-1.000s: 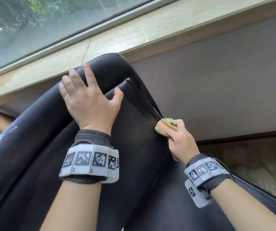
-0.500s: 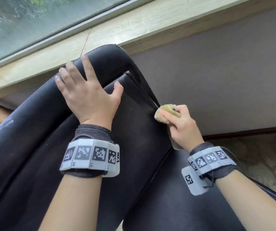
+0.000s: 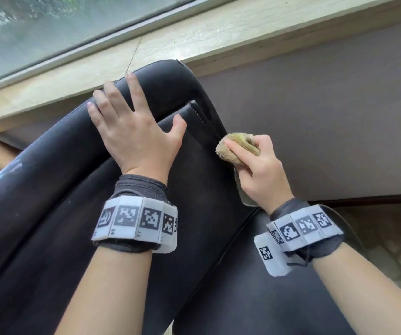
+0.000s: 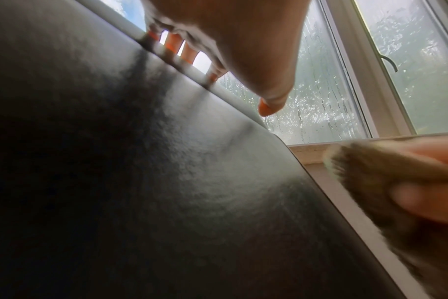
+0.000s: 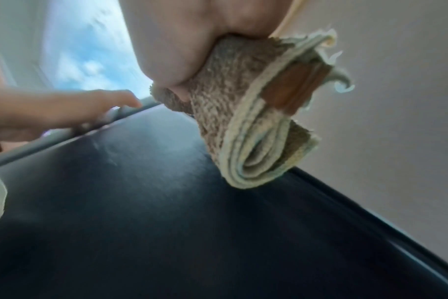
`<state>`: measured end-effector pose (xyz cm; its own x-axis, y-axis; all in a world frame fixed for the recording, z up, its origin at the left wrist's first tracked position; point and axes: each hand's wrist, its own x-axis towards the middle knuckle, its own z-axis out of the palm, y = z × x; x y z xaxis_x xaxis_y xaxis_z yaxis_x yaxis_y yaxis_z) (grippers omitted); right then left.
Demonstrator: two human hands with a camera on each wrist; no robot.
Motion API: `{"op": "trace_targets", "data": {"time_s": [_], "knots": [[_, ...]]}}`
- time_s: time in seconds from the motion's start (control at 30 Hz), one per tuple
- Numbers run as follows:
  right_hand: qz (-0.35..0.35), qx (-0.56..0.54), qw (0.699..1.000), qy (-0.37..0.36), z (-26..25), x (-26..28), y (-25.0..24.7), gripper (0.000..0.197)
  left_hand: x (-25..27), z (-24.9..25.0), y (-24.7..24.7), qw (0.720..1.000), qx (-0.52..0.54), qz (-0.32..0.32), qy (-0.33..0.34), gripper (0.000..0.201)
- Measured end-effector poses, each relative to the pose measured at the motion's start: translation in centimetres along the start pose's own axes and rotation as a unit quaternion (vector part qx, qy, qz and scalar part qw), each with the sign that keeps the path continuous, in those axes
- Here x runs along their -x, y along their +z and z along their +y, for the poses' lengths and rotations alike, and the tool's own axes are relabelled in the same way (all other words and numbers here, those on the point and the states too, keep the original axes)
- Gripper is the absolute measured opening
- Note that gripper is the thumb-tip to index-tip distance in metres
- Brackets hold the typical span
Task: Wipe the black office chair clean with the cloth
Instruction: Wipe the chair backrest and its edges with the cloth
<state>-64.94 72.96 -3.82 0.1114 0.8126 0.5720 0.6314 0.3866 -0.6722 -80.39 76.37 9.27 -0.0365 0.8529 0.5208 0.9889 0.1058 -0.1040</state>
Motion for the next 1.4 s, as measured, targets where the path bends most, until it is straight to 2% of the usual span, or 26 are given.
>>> {"op": "trace_targets", "data": {"time_s": [0.1,0.3,0.4,0.5,0.6,0.7,0.77,0.83,0.97,1.07,1.17,1.3,1.4], "knots": [[-0.013,0.018,0.999,-0.032,-1.4,-2.3,1.5,0.053,0.0,-0.2,-0.1,1.000,0.002,-0.007,0.000,0.085],[-0.041,0.049,0.998,0.019,1.3,0.8,2.0,0.055,-0.1,-0.5,-0.1,1.000,0.000,-0.011,0.002,0.085],[-0.099,0.065,0.992,0.042,2.0,2.0,1.3,0.058,0.2,-0.6,-0.2,1.000,0.004,-0.012,-0.001,0.085],[-0.120,0.046,0.990,0.052,2.7,1.7,0.5,0.049,0.3,-0.7,-0.1,1.000,0.005,-0.006,-0.003,0.086],[-0.130,-0.010,0.981,0.147,1.9,1.7,0.1,0.041,0.2,-0.6,-0.1,1.000,0.006,-0.010,-0.005,0.086],[-0.067,-0.078,0.965,0.240,0.5,1.9,1.0,0.037,0.1,-0.4,-0.2,1.000,0.009,-0.013,-0.007,0.086],[-0.022,-0.125,0.954,0.273,-0.1,2.0,1.6,0.030,0.1,-0.5,-0.2,1.000,0.005,-0.009,-0.005,0.086],[0.020,-0.140,0.956,0.256,-0.8,1.5,1.6,0.027,0.2,-0.6,-0.1,1.000,-0.001,0.000,-0.001,0.086],[0.096,-0.143,0.972,0.163,-3.1,-1.0,1.7,0.032,0.4,-0.8,0.1,1.000,-0.008,0.012,0.006,0.085],[0.070,-0.134,0.973,0.175,-3.7,-2.6,2.9,0.030,0.2,-0.9,0.2,1.000,-0.004,0.012,0.007,0.085],[0.048,-0.115,0.971,0.204,-2.8,-1.9,3.7,0.029,0.2,-1.0,0.2,1.000,0.006,0.005,0.005,0.085],[0.013,-0.089,0.977,0.194,-1.7,-1.1,2.9,0.029,0.4,-1.2,0.5,1.000,0.006,0.021,0.006,0.085],[0.050,-0.117,0.978,0.168,-2.4,-2.8,2.1,0.027,0.4,-1.1,0.6,0.999,0.010,0.032,0.009,0.084]]}}
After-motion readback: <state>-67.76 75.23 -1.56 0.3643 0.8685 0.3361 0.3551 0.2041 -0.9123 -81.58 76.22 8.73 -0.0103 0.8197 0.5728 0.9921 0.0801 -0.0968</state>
